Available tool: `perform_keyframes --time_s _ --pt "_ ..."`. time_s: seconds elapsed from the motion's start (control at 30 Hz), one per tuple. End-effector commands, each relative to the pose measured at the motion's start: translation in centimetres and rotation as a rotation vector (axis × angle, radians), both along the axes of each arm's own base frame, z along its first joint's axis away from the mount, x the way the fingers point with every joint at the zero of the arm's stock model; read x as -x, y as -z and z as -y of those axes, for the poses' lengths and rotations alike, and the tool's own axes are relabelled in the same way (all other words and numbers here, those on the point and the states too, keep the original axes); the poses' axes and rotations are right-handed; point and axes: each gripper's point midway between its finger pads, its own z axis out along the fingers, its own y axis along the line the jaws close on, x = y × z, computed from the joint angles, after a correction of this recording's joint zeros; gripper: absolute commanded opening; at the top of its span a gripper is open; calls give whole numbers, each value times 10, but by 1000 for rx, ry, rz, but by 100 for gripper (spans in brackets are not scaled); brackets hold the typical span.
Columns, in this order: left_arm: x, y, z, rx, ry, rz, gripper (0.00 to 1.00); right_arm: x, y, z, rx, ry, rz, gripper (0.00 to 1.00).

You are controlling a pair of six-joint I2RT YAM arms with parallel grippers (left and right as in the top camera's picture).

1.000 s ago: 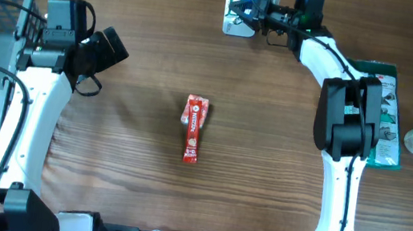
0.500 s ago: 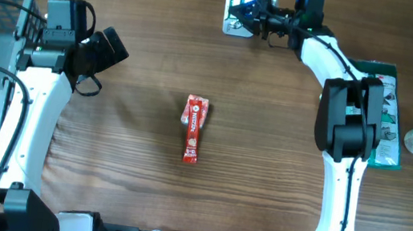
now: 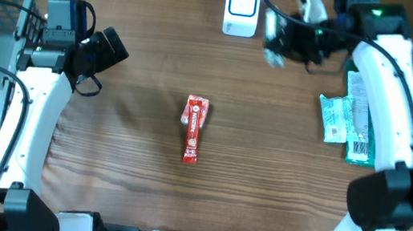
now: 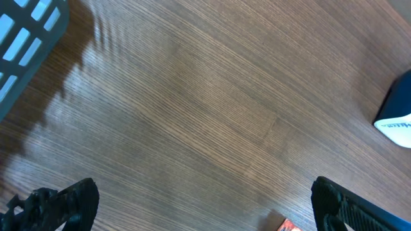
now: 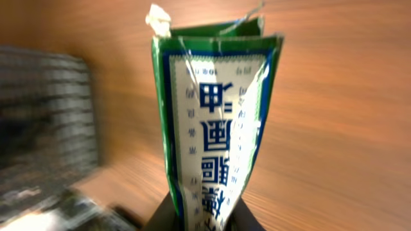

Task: Scan the item barcode
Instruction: 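Carry the gum pack right and set it beside the wet-wipe pack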

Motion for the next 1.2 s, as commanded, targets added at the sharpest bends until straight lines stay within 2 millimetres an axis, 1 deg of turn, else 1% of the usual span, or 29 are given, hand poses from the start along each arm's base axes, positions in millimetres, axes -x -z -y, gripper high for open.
perform_keyframes --time_s 0.0,0.1,0.13,0.3,0.37,0.53,0.67,0.77,0.8,0.83,0.87,0.97,1.07,1.17 --pt "-1 -6 -3 -10 -8 16 100 20 34 78 465 -6 -73 5" --pt "-1 -6 -3 -10 -8 16 100 38 44 103 599 52 -166 4" --pt "-1 -6 -3 -10 -8 16 100 43 51 113 657 85 -195 5" --pt "-1 -6 -3 -10 -8 16 100 57 77 136 786 158 -265 5" --pt "-1 -6 -3 -10 -8 16 100 61 87 142 820 152 -279 5" --pt "-1 -6 -3 -10 -8 16 100 79 117 168 976 124 -318 4" --pt "-1 -6 -3 -10 -8 16 100 88 137 178 1041 113 -325 5" --pt "-1 -6 -3 -10 -8 16 100 90 148 180 1046 109 -317 6" --pt "-1 -6 -3 -10 -8 16 100 90 151 180 1045 111 -314 9" --pt "-1 -6 -3 -10 -8 16 100 90 153 180 1044 114 -310 17" --pt "-1 -6 -3 -10 -8 16 100 89 155 180 1043 116 -306 26" --pt "-1 -6 -3 -10 -8 16 100 86 157 179 1037 125 -289 40" --pt "-1 -6 -3 -10 -8 16 100 84 158 179 1035 127 -283 57" --pt "-1 -6 -3 -10 -8 16 100 82 159 177 1023 131 -277 61"
